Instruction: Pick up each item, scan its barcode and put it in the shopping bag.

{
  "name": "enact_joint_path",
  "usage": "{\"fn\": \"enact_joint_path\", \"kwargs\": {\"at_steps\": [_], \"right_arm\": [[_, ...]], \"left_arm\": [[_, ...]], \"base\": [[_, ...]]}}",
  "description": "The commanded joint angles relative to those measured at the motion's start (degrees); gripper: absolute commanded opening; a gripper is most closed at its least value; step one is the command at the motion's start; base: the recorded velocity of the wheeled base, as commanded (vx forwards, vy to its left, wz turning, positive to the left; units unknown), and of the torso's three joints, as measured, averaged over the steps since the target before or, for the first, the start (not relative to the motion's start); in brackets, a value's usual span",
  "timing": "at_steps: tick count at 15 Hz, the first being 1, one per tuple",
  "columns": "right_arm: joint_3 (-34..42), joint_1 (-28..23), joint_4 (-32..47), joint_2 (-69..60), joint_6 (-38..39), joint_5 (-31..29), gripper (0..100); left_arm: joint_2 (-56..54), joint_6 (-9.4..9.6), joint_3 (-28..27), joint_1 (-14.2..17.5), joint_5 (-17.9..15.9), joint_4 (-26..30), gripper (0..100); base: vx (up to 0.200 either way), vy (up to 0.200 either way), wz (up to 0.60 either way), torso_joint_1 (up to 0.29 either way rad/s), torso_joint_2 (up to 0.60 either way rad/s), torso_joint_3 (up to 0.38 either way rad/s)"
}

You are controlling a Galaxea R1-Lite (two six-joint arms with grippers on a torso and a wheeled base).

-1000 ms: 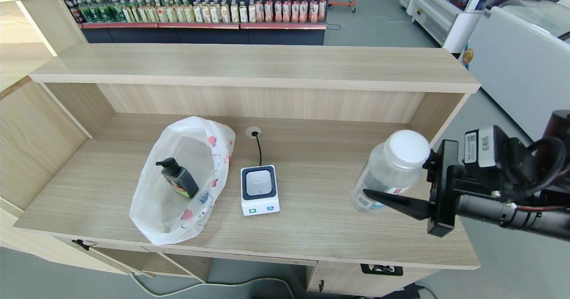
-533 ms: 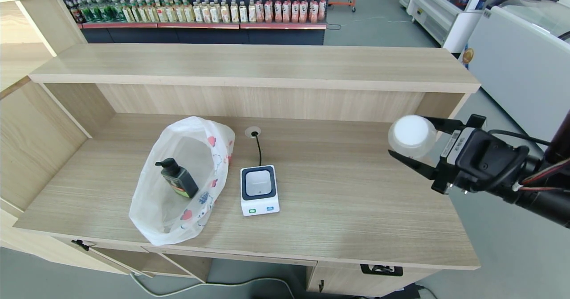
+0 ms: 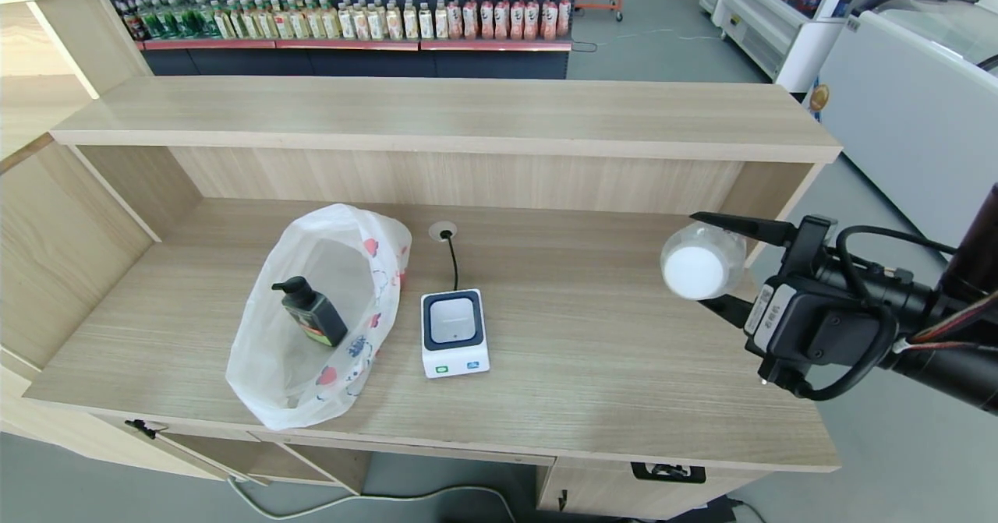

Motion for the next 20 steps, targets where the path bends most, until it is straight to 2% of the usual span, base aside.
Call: {"fn": "enact_joint_path", "kwargs": {"at_steps": [1,3,8,12,15,19,20], "right_arm": [[0.0,0.2,-0.1,0.1,-0.4,0.0,0],[-0.1,0.4,0.0,0.5,-0.5,0.0,0],[-2.3,1.1,3.9,0.1,0.6,1.1,0],[-3.5,0.9,4.0,1.3,2.8,1.5,0],[-6.3,-0.9,4.1,4.9,4.3,7.6,0],[-6.3,-3.5,3.5,9.2,5.2,14.7,0],[-6.1,-4.6,3.5,9.7,5.1,16.1,0]], "left_arm": [[0.0,-0.03,0.0,0.0,0.0,0.0,100],[0.0,-0.11,0.0,0.0,0.0,0.0,100],[0.0,-0.2,0.0,0.0,0.0,0.0,100],[0.0,-0.2,0.0,0.0,0.0,0.0,100],[0.0,-0.2,0.0,0.0,0.0,0.0,100],[0.0,-0.03,0.0,0.0,0.0,0.0,100],[0.0,0.06,0.1,0.0,0.0,0.0,100]], "base": [[0.0,0.0,0.0,0.0,0.0,0.0],[0.0,0.0,0.0,0.0,0.0,0.0],[0.0,0.2,0.0,0.003,0.0,0.002],[0.0,0.2,0.0,0.0,0.0,0.0],[0.0,0.2,0.0,0.001,0.0,0.004],[0.0,0.2,0.0,0.006,0.0,0.001],[0.0,0.0,0.0,0.0,0.0,0.0]]}}
